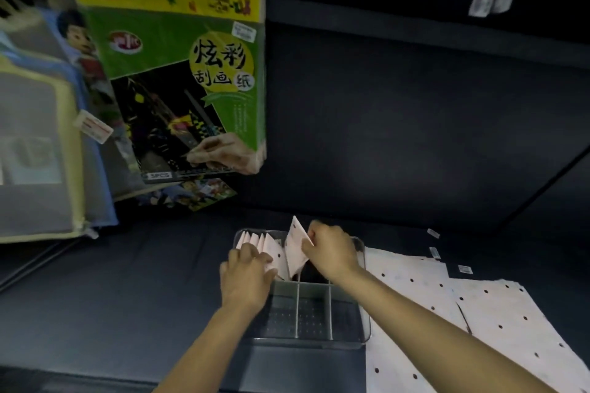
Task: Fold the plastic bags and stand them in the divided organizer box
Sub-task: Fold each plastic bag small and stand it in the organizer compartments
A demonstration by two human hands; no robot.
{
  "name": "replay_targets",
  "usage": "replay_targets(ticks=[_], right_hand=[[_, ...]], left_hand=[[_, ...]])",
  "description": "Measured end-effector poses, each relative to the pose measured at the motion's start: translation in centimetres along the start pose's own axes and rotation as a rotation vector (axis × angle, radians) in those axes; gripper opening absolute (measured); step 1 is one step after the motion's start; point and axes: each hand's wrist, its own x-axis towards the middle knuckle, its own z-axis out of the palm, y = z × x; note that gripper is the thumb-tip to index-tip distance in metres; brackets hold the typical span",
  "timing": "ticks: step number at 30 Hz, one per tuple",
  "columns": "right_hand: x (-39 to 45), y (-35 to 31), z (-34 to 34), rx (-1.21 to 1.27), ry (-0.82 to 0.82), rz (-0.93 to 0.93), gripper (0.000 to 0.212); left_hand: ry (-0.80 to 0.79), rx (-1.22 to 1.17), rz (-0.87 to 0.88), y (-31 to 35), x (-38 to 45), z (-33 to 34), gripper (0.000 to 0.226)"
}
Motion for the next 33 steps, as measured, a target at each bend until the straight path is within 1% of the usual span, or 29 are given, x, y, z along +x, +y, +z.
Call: replay_targets(ticks=[3, 4, 5, 7, 9, 11, 13, 14, 17, 19, 21, 22, 25, 27, 29, 31, 33], right_hand=[[0.4, -1.2, 1.7, -0.113, -0.032, -0.021, 0.010], [0.6, -1.5, 2.2, -0.110, -0.074, -0.006, 0.006], [0.7, -1.8, 2.7, -0.086, -0.126, 0.018, 0.008], [1.2, -2.5, 3.8, -0.001, -0.244, 0.097, 0.017], [1.5, -3.0, 4.7, 0.129, -0.327, 0.181, 0.013], [1.6, -3.4, 5.2, 0.279, -0.380, 0.257, 0.023], [1.6, -3.6, 5.5, 0.357, -0.395, 0.305, 0.046], [1.7, -3.5, 5.6, 0.362, -0.396, 0.311, 0.050], [1.1, -3.2, 5.2, 0.325, -0.397, 0.236, 0.045], [0.1, -2.4, 4.3, 0.365, -0.339, 0.163, 0.043], [-1.9, -0.4, 2.9, 0.425, -0.254, 0.092, 0.036], [-3.0, 1.1, 2.1, 0.434, -0.211, 0.058, 0.032], [-6.9, 7.5, -0.4, 0.382, -0.130, 0.015, 0.027], [-10.2, 12.6, -1.7, 0.324, -0.108, 0.072, 0.028], [-13.8, 17.5, -2.4, 0.229, -0.133, 0.145, 0.031], [-17.5, 21.6, -2.5, 0.129, -0.216, 0.194, 0.039], [-20.9, 24.6, -2.2, 0.074, -0.322, 0.199, 0.057]], left_hand=[[0.006, -0.040, 0.023, -0.3, 0.0, 0.5, 0.036], [0.004, -0.075, 0.026, -0.4, 0.1, 0.6, 0.036], [0.006, -0.111, 0.029, -0.4, 0.2, 0.7, 0.035], [0.016, -0.189, 0.045, -0.4, 0.3, 0.6, 0.032], [0.034, -0.293, 0.053, -0.5, 0.3, 0.5, 0.027], [0.078, -0.379, 0.022, -0.6, 0.2, 0.4, 0.023], [0.127, -0.423, -0.042, -0.8, 0.1, 0.3, 0.023], [0.142, -0.426, -0.062, -0.9, 0.0, 0.3, 0.023], [0.140, -0.348, -0.064, -0.8, -0.3, 0.4, 0.024], [0.163, -0.259, -0.039, -0.2, -0.6, 0.2, 0.026], [0.198, -0.223, 0.031, 1.1, -1.0, -0.1, 0.027], [0.210, -0.218, 0.108, 2.0, -1.3, -0.3, 0.027], [0.207, -0.180, 0.432, 5.8, -3.1, 0.0, 0.022], [0.124, -0.164, 0.607, 8.5, -4.9, 1.1, 0.020], [-0.053, -0.170, 0.719, 11.0, -6.8, 3.0, 0.024], [-0.267, -0.175, 0.745, 12.9, -8.7, 5.4, 0.031], [-0.476, -0.089, 0.757, 13.9, -10.8, 8.1, 0.049]])
